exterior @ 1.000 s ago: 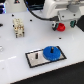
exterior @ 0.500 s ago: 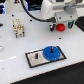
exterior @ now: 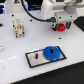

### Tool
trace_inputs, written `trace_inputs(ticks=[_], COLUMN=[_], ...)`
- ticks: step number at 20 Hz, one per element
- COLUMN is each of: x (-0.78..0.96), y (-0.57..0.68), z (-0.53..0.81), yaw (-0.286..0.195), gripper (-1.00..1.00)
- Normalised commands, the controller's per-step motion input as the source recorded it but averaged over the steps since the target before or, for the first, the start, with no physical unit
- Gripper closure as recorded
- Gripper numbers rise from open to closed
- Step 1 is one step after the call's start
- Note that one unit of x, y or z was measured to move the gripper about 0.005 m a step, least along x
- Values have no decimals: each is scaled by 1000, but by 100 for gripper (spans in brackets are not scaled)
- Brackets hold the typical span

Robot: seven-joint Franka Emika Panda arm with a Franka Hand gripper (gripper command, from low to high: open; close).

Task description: Insert the blue gear onto the right peg, followed by the red gear

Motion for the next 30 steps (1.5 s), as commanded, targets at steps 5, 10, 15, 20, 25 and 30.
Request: trace_inputs(ticks=[5,10,15,20,25,30], x=[-36,191,421,585,677,714], y=[-17,-73,-128,-234,-232,-242], z=[315,595,516,481,438,387], yaw=[0,0,0,0,0,0], gripper=[100,100,100,100,100,100])
